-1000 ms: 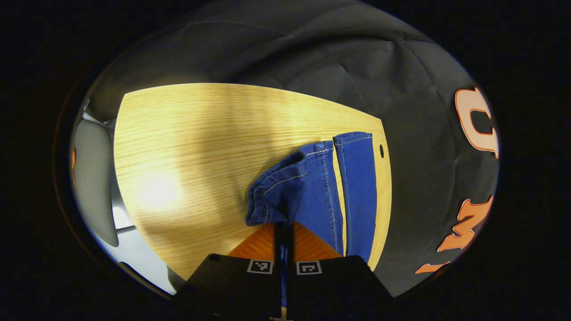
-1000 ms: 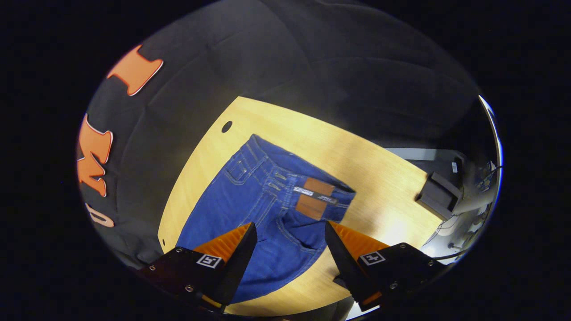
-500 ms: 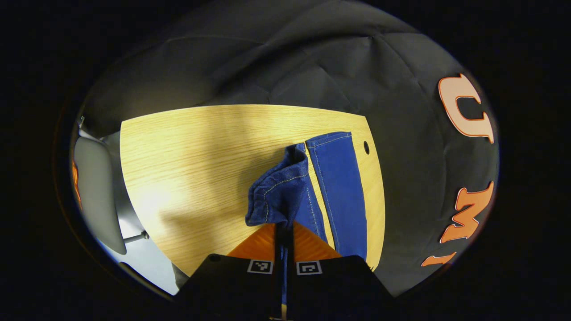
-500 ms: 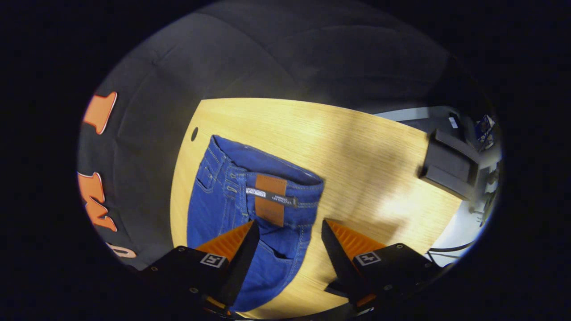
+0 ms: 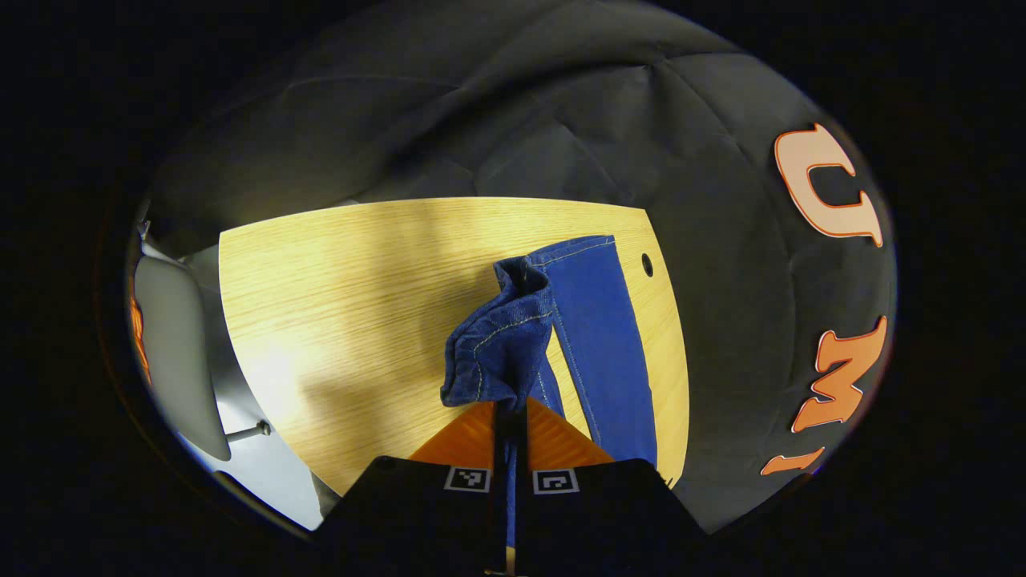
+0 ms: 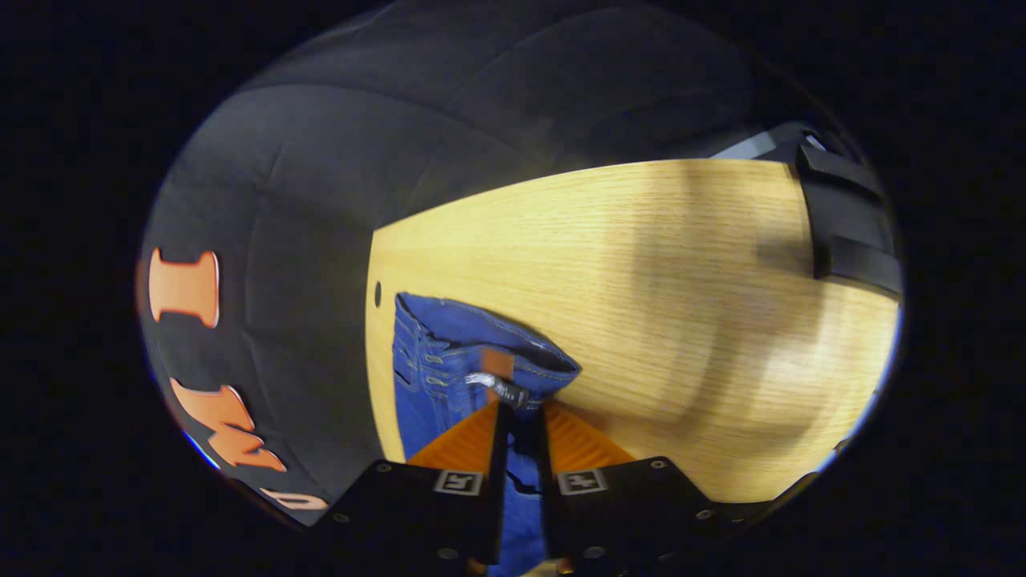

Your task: Grasp the waist and the cuffs of the jeans and fold them to make the two legs overlap; first hold the waist and fold one-third of the jeans toward the cuffs, then hold the cuffs and fold the remaining one-third in the same direction to finish folding.

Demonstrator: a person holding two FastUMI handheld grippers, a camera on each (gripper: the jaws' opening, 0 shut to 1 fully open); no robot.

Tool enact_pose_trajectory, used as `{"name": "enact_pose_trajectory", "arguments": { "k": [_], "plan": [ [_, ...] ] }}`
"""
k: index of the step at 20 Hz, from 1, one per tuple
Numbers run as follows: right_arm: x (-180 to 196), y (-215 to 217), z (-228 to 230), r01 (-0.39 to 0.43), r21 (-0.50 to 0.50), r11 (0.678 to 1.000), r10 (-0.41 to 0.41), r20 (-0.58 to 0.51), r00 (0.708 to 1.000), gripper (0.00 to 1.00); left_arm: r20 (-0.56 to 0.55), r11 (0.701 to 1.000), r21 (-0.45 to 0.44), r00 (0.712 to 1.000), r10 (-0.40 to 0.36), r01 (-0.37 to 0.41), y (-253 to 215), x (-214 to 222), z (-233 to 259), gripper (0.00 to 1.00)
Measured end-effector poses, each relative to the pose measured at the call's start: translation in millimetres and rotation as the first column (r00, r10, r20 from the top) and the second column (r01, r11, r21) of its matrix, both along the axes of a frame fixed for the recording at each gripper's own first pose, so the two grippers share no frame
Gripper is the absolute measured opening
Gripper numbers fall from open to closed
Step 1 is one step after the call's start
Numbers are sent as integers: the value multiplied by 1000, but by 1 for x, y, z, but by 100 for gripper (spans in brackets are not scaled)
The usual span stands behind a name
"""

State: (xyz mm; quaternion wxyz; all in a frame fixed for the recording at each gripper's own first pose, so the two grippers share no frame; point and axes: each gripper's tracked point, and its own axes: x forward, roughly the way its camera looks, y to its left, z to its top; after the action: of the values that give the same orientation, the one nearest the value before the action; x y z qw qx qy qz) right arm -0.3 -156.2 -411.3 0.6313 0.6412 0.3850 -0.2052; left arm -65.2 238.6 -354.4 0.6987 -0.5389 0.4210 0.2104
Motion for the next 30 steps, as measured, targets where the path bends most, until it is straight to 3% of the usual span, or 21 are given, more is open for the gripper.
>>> {"name": "enact_pose_trajectory", "arguments": {
  "k": [1,2,5,8,10,15,16,21,25,30],
  "plan": [
    [5,3,13,-1,34,999,1,16,1000,14,9,1000,-3,1000,1,-1,-1,1,5,5],
    [10,-1,27,1,45,999,-2,26,1000,19,22,1000,-5,1000,3,-3,1,3,12,5],
    [6,-21,40,-25,18,1000,26,-39,999,19,44,999,-22,999,25,-24,4,11,31,5],
    [30,-28,61,-14,31,999,14,-3,1000,19,66,999,-36,998,19,-16,1,24,54,5],
    [30,-20,51,-81,16,997,81,-28,996,19,63,1000,-13,998,-15,15,-4,25,59,5],
    [30,-23,46,-84,19,996,85,-6,996,19,52,1000,-8,998,-26,27,-13,23,59,5],
    [29,-21,43,-82,28,996,82,-18,996,7,49,1000,-6,998,-26,27,-14,23,57,5],
    [32,-17,49,-121,17,993,121,24,992,7,35,999,-4,999,-36,36,-17,24,56,5],
    [42,-21,65,-109,14,994,109,22,994,7,65,1000,-18,998,-23,25,-16,40,79,5],
    [63,-23,73,-31,57,998,33,-30,999,7,-41,994,-107,999,32,-36,1,56,73,5]
  ]
}}
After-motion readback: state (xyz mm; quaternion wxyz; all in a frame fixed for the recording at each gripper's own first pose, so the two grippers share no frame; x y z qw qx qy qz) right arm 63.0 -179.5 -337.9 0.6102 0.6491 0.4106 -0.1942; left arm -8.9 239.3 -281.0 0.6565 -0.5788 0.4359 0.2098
